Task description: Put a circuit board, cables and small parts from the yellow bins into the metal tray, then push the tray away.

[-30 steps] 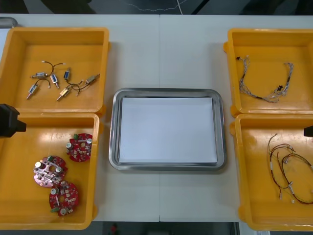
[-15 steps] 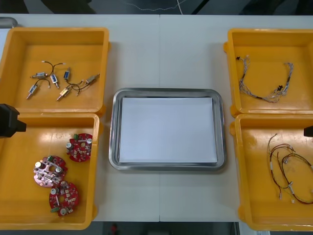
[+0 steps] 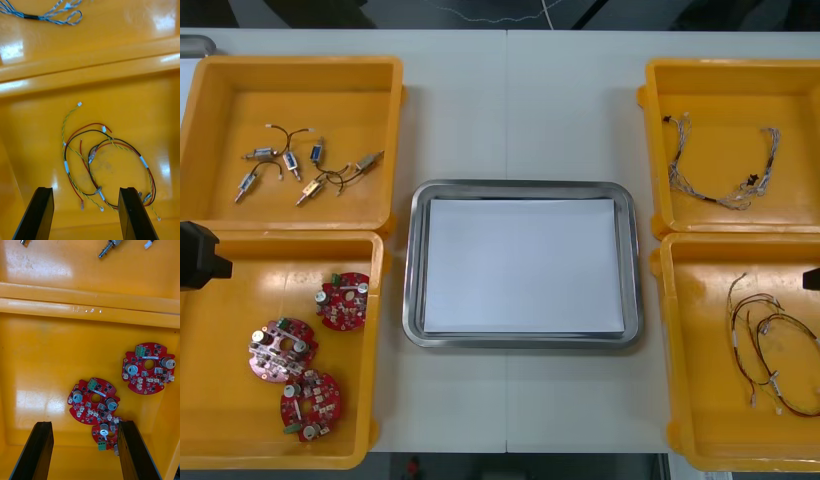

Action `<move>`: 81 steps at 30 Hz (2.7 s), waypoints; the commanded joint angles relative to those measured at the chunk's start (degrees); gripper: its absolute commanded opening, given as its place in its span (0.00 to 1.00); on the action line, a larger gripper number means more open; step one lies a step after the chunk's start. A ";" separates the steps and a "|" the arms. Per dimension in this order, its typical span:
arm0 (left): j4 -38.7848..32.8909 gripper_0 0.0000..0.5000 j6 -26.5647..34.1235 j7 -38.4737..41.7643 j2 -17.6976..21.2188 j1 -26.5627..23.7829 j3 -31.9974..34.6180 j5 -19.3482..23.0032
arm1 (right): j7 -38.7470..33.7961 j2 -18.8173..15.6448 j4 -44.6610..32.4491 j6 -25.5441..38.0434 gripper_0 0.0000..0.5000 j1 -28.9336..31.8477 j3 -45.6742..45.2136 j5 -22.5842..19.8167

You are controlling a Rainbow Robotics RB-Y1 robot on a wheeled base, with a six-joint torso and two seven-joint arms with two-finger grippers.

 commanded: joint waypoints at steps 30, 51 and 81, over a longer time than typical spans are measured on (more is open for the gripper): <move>12.12 1.00 -16.48 -29.10 7.03 6.80 -10.25 0.40 | 19.91 -3.17 3.66 -24.53 1.00 22.12 -1.50 -2.18; 17.83 1.00 -23.95 -32.01 8.97 6.89 -19.12 -1.18 | 25.36 -4.84 18.08 -29.36 1.00 17.20 2.89 -3.49; 21.08 1.00 -27.99 -31.30 8.97 7.68 -22.82 -1.71 | 27.82 -5.46 30.21 -34.19 0.82 14.13 7.81 -5.69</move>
